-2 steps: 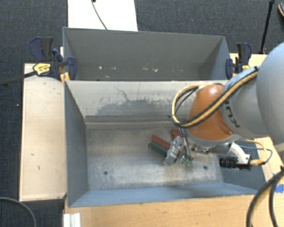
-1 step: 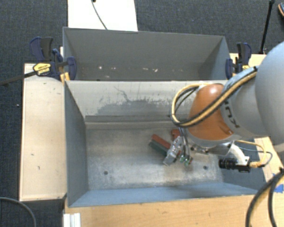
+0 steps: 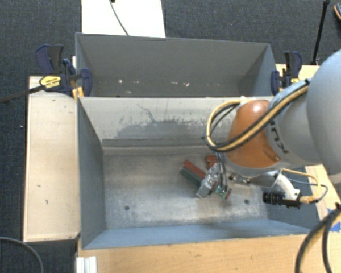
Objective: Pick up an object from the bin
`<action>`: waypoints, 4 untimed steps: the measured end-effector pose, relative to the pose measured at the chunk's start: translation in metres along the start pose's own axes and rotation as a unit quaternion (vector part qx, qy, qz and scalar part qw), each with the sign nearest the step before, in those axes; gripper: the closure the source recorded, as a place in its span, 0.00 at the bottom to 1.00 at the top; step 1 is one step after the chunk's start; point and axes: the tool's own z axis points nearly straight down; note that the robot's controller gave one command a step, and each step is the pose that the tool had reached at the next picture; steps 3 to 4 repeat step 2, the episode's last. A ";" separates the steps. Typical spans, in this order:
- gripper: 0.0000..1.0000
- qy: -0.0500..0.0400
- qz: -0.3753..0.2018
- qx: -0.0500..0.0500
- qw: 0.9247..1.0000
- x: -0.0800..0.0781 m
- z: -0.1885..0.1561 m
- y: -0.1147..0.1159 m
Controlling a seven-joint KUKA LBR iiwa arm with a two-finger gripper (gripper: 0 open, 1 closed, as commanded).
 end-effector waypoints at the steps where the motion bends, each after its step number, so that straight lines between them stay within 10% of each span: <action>1: 1.00 0.002 0.000 0.001 1.000 0.001 -0.011 -0.001; 4: 1.00 0.003 -0.006 0.003 1.000 0.001 -0.029 -0.001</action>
Offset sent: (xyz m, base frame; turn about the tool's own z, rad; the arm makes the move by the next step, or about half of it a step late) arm 0.0001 -0.0001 0.0827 0.0000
